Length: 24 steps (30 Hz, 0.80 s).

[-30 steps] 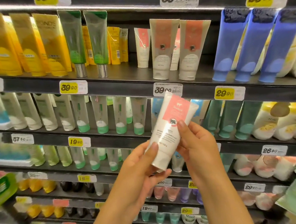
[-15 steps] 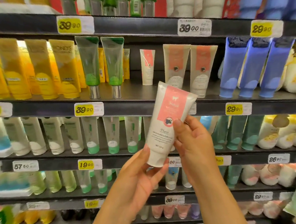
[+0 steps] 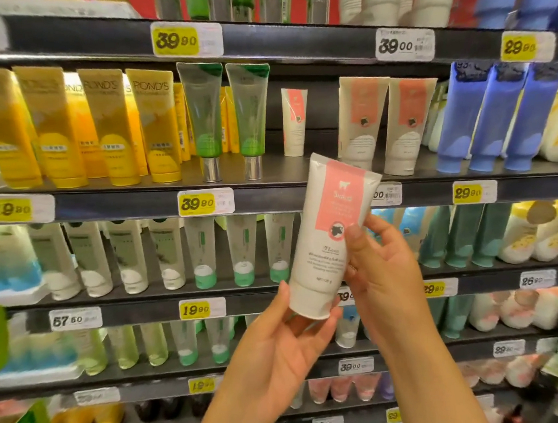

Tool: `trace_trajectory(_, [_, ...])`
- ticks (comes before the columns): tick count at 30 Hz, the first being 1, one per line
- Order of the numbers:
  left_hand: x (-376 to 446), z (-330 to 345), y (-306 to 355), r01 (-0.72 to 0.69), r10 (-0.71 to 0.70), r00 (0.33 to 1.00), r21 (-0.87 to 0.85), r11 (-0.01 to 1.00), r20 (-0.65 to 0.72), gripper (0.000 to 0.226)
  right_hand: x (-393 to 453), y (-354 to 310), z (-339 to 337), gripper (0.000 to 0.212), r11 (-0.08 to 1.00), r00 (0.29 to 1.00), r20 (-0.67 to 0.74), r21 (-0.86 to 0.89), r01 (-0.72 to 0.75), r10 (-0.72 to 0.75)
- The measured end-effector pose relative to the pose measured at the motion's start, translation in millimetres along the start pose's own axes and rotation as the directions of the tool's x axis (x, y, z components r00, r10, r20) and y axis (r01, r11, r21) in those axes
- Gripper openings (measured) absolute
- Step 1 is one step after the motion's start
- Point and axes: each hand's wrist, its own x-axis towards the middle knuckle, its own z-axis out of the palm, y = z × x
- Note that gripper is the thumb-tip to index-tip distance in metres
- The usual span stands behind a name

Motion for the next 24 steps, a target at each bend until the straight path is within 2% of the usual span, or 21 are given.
trace_trajectory(5, [-10.9, -13.1, 13.3, -0.019, 0.02, 0.999, -0.022, 1.0, 0.027, 0.037, -12.4, 12.0, 16.1, 0.04, 0.998, 0.999, -0.028, -0.054, 0.037, -0.038])
trace_trajectory(10, [-21.9, -25.3, 25.6, -0.045, 0.043, 0.998, 0.044, 0.998, 0.053, 0.034, -24.4, 26.5, 28.0, 0.038, 0.984, 0.997, -0.047, -0.17, 0.044, -0.053])
trace_trajectory(15, [-30.4, -39.0, 34.8, -0.021, 0.014, 0.998, 0.11, 0.994, 0.067, 0.04, -38.3, 38.9, 41.2, 0.055, 0.974, 1.0, -0.011, -0.225, -0.004, 0.001])
trace_trajectory(19, [-31.8, -43.2, 43.7, -0.04, 0.028, 0.997, 0.156, 0.987, 0.077, 0.035, -41.0, 43.3, 47.1, 0.059, 0.962, 1.0, -0.002, -0.275, -0.006, 0.005])
trace_trajectory(21, [-31.6, -45.1, 46.3, -0.031, 0.02, 0.997, 0.157, 0.987, 0.071, 0.042, -41.3, 46.0, 45.4, 0.059, 0.965, 1.0, -0.02, -0.262, -0.006, 0.0])
trace_trajectory(24, [-30.7, -44.6, 45.7, 0.048, -0.054, 0.997, 0.12, 0.992, 0.053, 0.036, -44.3, 48.9, 39.8, 0.058, 0.974, 0.999, -0.038, -0.226, -0.006, -0.002])
